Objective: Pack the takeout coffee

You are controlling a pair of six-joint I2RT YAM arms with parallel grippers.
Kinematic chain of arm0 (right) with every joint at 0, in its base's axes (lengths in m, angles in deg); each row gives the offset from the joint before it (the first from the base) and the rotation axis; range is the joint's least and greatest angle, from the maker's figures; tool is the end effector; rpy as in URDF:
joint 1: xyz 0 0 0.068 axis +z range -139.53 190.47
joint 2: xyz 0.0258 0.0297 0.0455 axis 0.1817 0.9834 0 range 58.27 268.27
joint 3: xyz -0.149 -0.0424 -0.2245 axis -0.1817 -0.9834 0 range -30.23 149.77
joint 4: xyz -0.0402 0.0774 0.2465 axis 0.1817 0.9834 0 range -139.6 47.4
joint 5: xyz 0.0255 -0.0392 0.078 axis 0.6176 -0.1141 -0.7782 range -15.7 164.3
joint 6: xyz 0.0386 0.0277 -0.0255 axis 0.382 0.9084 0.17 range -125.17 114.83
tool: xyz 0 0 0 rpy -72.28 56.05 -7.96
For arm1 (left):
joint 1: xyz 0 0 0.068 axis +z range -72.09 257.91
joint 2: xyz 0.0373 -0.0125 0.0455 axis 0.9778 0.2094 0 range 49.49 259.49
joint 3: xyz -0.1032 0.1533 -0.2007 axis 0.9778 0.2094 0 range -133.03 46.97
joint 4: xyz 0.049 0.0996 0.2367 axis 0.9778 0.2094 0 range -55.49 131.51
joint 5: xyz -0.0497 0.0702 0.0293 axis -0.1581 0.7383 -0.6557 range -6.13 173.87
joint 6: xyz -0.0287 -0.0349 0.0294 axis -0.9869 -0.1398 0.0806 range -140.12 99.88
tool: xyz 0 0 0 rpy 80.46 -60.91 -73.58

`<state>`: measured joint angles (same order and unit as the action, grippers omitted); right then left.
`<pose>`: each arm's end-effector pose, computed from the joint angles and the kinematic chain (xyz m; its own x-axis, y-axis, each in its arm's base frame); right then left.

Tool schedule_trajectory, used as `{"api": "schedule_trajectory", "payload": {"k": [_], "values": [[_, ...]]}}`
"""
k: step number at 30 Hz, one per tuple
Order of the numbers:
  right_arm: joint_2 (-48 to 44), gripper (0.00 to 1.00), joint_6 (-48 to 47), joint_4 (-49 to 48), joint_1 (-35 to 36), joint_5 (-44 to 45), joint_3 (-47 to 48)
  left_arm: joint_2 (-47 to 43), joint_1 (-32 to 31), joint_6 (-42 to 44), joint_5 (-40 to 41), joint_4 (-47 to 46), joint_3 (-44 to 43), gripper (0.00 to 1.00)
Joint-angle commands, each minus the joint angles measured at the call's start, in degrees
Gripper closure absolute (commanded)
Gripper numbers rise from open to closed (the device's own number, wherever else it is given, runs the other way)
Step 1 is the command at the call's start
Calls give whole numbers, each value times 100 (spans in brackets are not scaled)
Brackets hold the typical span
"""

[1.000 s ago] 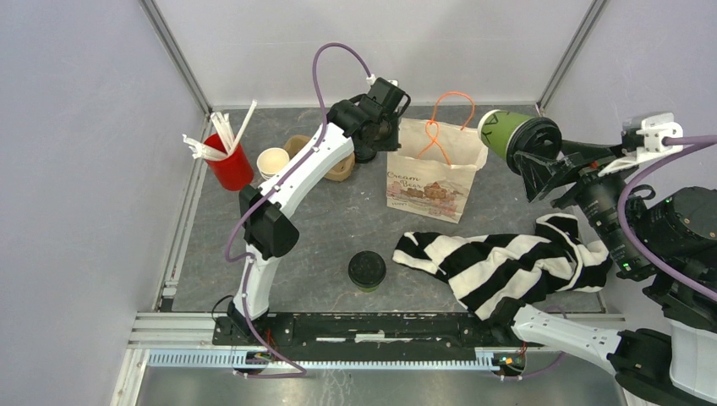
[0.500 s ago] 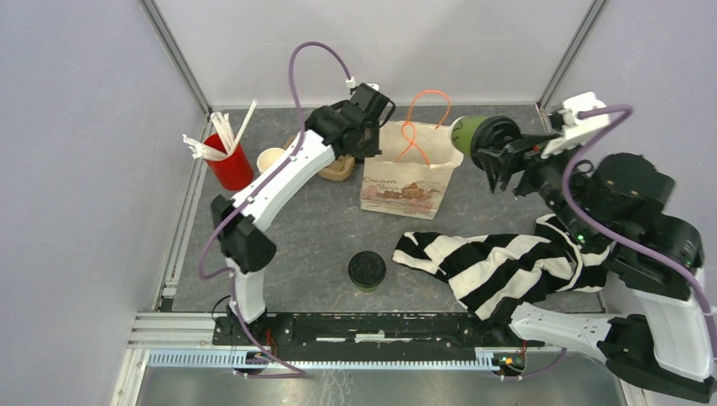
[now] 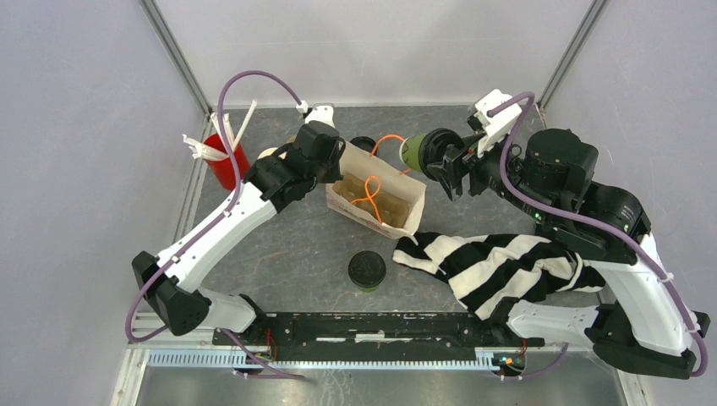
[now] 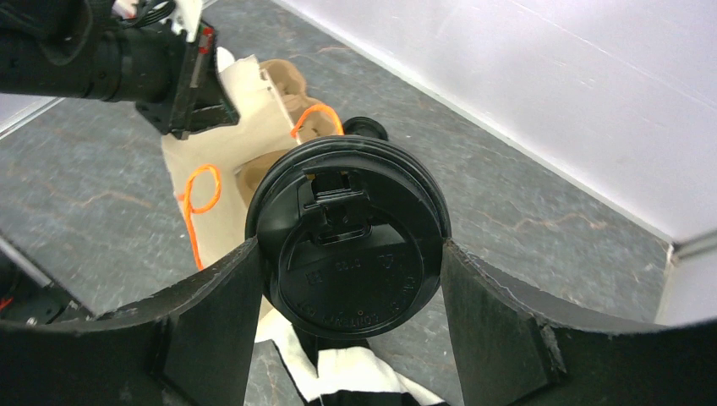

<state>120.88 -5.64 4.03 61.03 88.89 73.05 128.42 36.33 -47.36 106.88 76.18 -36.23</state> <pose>0.1028 0.1109 0.5287 -0.1376 -0.1797 -0.9741 -0.5926 0.8029 -0.0644 0.2291 -0.1848 0.3858 -0.5773 -0.0512 -0.8149 0.1287 0.9799 -0.1527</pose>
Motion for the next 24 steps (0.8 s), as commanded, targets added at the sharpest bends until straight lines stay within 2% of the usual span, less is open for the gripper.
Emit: {"api": "schedule_trajectory", "payload": {"k": [1, 7, 15, 24], "values": [[-55, 32, -287, -329, 1, -1010, 14, -414, 10, 377, 519, -1273, 431, 98], [-369, 35, -278, -502, -1, -1775, -244, -738, 10, 610, 767, -1955, 1015, 98], [-778, 36, -5, -574, -10, -2092, -596, -834, 14, 599, 994, -2091, 1283, 98], [-976, 37, 11, -333, -3, -2337, -1094, -1016, 10, 306, 808, -2349, 1693, 98]]}}
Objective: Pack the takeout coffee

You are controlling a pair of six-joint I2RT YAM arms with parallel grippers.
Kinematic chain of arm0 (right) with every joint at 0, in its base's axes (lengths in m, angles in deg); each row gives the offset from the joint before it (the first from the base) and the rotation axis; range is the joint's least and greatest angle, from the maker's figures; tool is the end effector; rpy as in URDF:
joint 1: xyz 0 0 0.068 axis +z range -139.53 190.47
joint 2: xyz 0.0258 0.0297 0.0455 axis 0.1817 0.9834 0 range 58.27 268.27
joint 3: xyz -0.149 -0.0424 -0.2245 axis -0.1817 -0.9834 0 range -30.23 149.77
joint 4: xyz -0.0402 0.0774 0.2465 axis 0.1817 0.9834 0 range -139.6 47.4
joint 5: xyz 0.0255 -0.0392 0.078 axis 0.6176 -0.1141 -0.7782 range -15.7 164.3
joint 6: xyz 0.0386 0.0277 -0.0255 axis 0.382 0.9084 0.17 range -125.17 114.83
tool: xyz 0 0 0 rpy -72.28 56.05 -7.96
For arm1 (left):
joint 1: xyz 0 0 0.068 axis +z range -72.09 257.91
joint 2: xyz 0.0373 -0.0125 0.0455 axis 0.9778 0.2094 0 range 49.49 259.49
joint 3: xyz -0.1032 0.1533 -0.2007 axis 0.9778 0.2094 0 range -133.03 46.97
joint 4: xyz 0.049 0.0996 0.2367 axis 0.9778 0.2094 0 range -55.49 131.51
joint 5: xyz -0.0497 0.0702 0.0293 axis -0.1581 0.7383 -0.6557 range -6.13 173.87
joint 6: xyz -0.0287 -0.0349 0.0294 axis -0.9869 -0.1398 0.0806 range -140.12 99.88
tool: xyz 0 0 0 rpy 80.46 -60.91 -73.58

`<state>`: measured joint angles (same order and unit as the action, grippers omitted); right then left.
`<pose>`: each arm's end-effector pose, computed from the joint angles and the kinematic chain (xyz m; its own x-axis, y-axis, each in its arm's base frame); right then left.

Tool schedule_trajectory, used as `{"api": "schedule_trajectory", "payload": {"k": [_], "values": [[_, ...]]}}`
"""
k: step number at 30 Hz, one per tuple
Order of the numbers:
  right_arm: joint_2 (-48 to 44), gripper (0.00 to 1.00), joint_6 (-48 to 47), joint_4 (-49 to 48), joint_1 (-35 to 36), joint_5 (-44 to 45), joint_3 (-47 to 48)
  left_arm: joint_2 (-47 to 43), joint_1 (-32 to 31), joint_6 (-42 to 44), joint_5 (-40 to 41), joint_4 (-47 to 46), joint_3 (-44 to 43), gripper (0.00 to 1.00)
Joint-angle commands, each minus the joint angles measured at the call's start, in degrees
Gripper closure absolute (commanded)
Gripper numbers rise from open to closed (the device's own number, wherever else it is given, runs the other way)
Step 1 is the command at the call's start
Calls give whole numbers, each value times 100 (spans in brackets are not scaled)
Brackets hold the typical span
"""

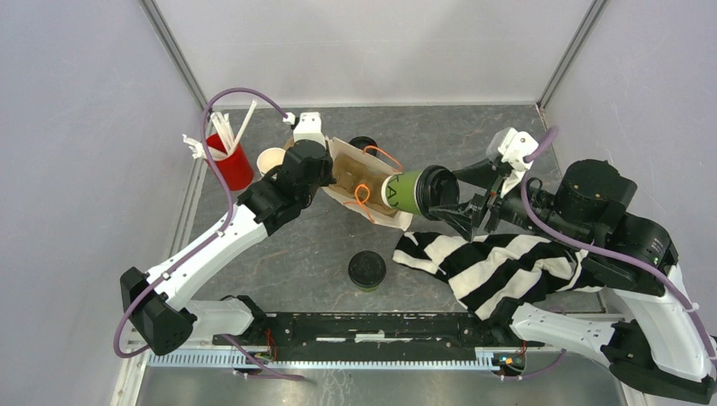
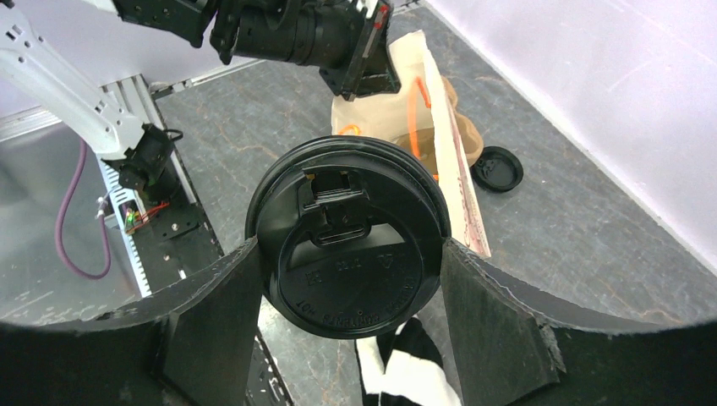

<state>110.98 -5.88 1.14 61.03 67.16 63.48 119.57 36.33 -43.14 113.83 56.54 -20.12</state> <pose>0.0686 0.0904 0.5110 -0.0970 -0.1372 -0.9858 -0.8454 0.5341 0.0089 0.2158 -0.1679 0.3645 -0.3837 -0.1127 -0.9166 0.0940 0.9826 -0.1601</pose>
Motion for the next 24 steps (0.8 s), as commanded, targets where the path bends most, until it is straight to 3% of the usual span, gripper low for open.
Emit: {"api": "schedule_trajectory", "payload": {"k": [1, 10, 24], "values": [[5, 37, 3, -19, 0, -183, -187, -139, 10, -141, 108, -383, 108, 98], [353, 37, -359, 283, 5, 20, -248, -59, 10, -296, 195, -23, -103, 98], [1438, 40, -1071, -154, 15, 592, -231, -112, 10, -393, 98, 19, -74, 98]]}}
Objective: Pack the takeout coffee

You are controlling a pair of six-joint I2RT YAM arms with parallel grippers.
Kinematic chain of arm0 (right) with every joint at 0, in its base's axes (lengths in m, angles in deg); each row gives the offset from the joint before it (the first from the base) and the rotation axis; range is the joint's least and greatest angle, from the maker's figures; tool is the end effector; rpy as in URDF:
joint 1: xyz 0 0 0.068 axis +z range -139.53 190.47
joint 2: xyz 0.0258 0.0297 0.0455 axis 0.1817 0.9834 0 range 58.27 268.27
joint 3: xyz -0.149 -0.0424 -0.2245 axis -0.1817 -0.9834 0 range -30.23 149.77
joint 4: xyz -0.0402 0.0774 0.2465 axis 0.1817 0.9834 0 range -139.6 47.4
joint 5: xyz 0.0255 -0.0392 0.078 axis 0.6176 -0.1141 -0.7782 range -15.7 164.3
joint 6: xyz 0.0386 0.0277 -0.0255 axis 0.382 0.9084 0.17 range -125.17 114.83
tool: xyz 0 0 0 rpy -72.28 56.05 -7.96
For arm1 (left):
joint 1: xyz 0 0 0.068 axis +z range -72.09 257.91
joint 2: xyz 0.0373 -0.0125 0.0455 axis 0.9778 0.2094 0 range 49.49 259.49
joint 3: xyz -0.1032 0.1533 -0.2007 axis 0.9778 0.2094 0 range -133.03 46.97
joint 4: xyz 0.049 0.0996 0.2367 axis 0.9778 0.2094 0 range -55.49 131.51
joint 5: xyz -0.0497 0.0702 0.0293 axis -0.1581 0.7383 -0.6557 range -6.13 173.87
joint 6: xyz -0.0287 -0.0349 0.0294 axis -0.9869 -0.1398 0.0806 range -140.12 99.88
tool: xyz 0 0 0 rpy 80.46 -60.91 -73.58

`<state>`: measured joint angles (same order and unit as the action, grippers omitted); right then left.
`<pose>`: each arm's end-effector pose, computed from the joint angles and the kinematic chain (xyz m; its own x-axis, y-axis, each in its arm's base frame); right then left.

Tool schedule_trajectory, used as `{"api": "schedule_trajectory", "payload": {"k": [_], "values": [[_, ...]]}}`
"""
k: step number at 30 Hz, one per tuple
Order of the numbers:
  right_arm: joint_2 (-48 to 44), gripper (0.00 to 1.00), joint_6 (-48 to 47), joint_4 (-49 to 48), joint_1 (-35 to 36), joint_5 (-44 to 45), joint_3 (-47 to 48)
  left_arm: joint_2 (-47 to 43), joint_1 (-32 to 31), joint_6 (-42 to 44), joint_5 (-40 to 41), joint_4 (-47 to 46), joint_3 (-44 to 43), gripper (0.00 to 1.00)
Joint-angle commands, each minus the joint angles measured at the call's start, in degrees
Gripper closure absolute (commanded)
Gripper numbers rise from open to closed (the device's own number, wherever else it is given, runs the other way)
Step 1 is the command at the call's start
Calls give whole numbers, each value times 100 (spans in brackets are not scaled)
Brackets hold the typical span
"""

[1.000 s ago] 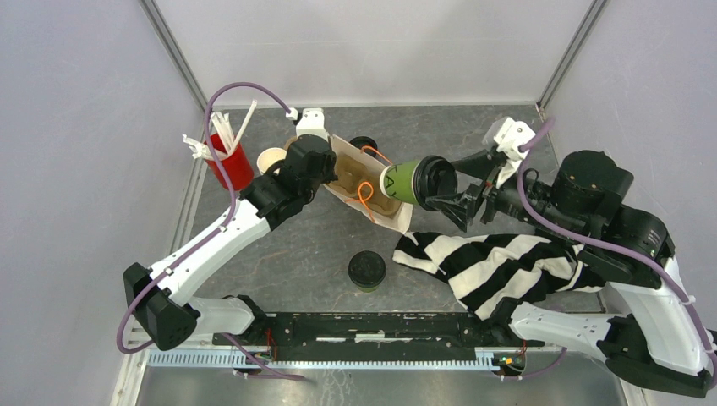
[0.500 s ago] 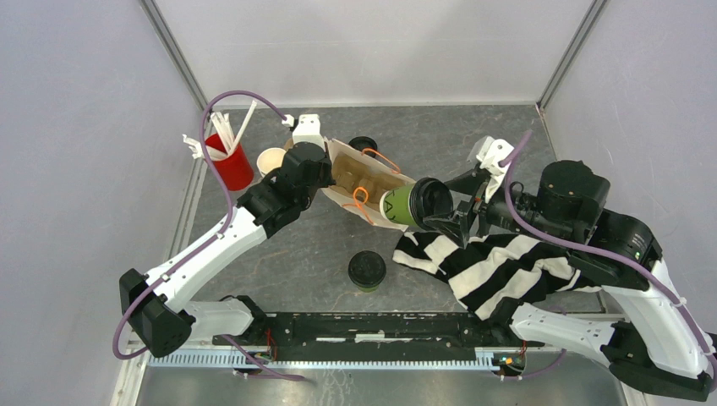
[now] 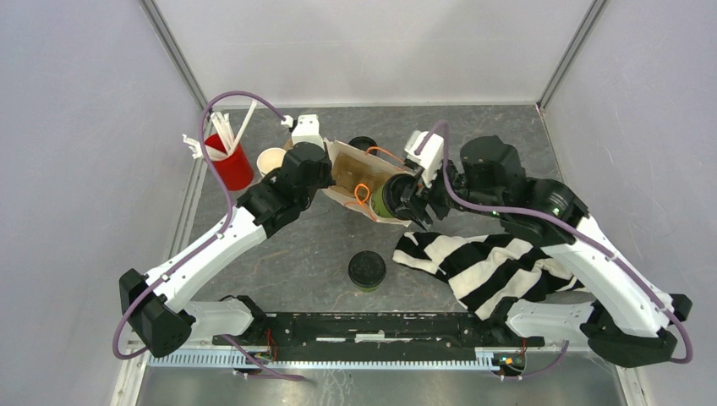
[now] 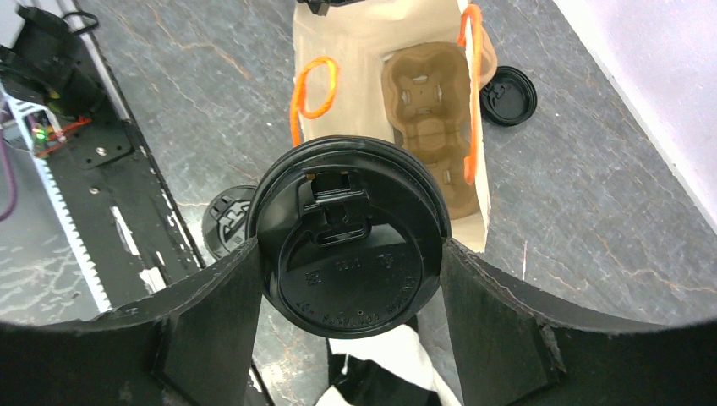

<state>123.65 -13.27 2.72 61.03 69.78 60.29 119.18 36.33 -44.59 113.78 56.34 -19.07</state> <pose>0.1272 0.1591 0.4618 -0.1725 -0.4307 -0.8858 -0.8472 0.5237 -0.0897 0.2147 -0.1669 0.3602 -0.3918 -0.1326 -0.9105 0.0839 0.9803 -0.1788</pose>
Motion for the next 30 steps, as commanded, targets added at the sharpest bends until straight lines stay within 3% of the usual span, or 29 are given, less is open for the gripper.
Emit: {"api": "schedule_trajectory", "payload": {"k": [1, 13, 26, 30], "values": [[214, 40, -385, -340, 22, 409, 70, -71, 10, -255, 103, 41, -159, 98], [944, 40, -905, -509, 366, 864, 116, -301, 10, -492, -8, 162, 238, 98], [1810, 40, -1655, -477, 1002, 1373, 518, -1109, 5, -722, -27, -604, 1565, 98], [1951, 40, -1739, -403, 1183, 1732, 545, -1304, 10, -925, -63, -397, 1695, 98]]}}
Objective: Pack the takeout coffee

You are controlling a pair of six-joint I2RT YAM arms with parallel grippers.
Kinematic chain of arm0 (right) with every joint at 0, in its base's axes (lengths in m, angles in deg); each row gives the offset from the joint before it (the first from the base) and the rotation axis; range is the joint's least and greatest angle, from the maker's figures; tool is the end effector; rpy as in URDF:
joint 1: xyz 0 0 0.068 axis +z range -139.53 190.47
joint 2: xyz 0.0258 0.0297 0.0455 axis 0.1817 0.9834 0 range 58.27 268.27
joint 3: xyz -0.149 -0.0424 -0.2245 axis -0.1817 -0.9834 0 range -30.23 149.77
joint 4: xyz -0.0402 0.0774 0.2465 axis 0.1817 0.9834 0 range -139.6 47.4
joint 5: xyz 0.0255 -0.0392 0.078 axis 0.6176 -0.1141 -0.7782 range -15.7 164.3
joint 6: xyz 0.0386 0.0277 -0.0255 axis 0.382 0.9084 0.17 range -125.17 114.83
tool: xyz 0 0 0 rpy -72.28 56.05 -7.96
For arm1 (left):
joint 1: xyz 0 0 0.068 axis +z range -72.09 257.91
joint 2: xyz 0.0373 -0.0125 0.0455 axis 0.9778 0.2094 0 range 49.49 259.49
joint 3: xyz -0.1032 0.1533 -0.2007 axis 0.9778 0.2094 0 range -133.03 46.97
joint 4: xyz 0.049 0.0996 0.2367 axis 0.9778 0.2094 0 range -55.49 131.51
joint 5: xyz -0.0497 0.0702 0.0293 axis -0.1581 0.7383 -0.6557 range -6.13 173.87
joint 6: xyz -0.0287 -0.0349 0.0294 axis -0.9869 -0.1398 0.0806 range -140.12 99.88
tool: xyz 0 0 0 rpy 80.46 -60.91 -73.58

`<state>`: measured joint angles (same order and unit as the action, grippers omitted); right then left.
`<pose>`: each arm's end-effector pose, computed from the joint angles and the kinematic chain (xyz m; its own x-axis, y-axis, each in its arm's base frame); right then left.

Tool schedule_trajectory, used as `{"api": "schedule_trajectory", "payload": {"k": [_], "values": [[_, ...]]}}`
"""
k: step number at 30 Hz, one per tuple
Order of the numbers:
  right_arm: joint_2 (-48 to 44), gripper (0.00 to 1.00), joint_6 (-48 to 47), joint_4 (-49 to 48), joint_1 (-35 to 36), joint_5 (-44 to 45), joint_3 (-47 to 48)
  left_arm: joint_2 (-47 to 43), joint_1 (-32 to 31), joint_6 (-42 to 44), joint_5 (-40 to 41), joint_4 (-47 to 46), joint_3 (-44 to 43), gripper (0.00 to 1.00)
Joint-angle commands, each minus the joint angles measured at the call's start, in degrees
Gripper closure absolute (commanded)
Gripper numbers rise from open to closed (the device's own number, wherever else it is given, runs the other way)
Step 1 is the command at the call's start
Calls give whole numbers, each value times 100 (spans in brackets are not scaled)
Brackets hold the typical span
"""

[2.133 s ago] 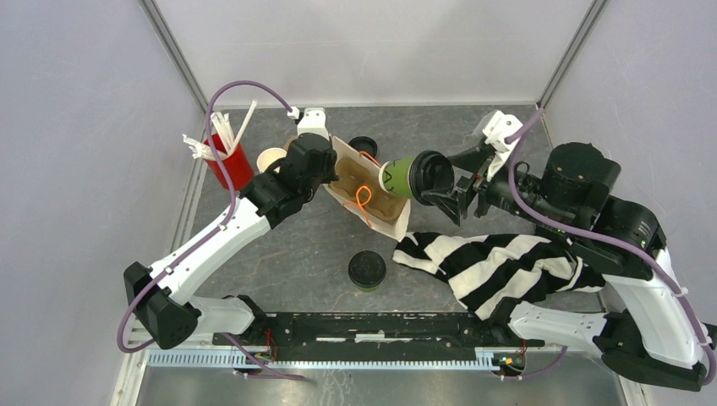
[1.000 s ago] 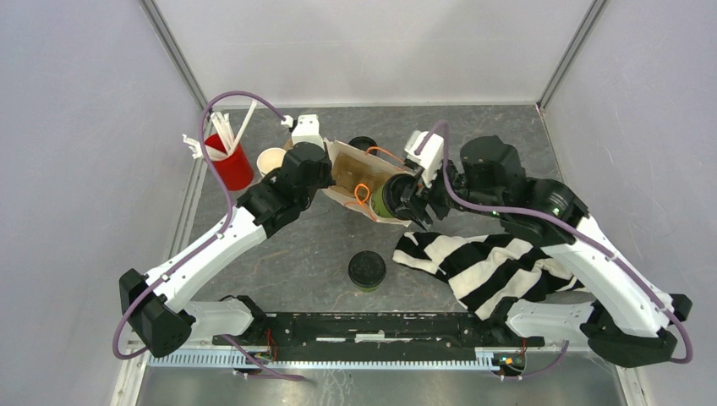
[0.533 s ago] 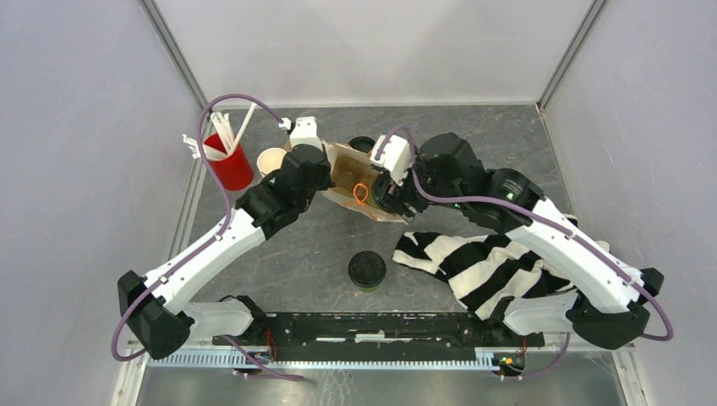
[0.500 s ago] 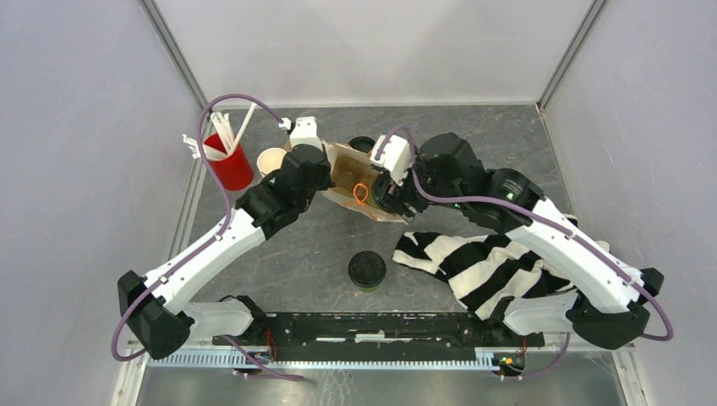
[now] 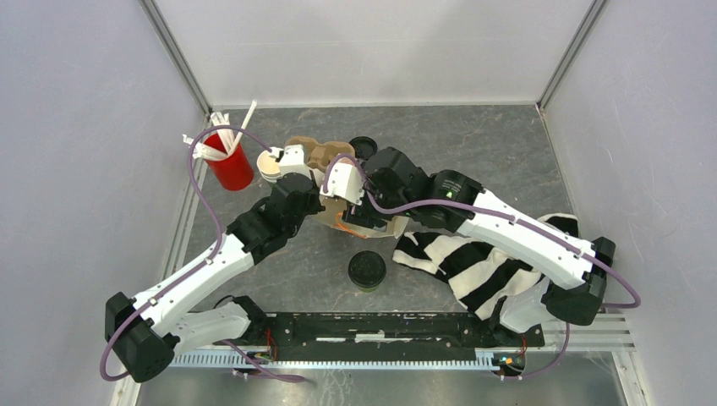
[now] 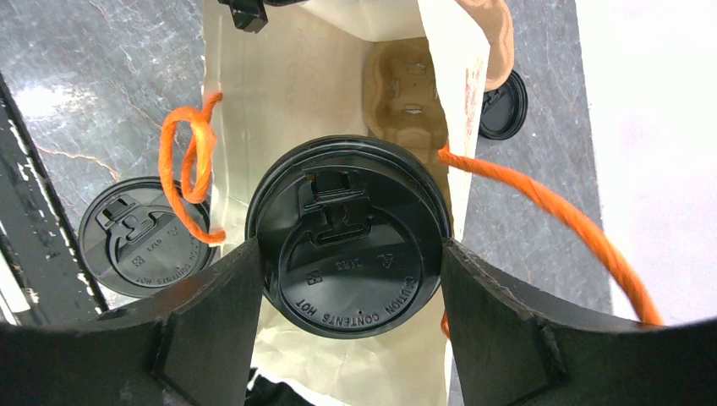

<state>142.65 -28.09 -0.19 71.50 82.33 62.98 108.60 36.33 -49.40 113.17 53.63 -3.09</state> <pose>0.1544 0.2688 0.4020 0.0272 -0.7470 -0.6642 -0.8733 0.3057 -0.3794 0.1824 -0.1387 0.3111 -0.4333 -0.1859 -0.8819 0.0507 0.9719 -0.2298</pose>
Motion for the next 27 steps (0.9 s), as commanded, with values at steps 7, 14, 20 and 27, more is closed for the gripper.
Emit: {"api": "schedule_trajectory", "payload": {"k": [7, 14, 20, 27], "values": [[18, 40, -227, -148, 299, 546, 48, -800, 10, -842, -319, 544, 177, 98], [-244, 41, -265, -528, 337, 384, -521, -936, 10, -934, -361, 360, 493, 98], [-87, 41, -493, -320, 338, 407, -467, -751, 10, -549, -464, 24, 558, 98], [20, 42, -596, -489, 339, 479, -599, -712, 9, 376, 30, -423, 442, 98]]}}
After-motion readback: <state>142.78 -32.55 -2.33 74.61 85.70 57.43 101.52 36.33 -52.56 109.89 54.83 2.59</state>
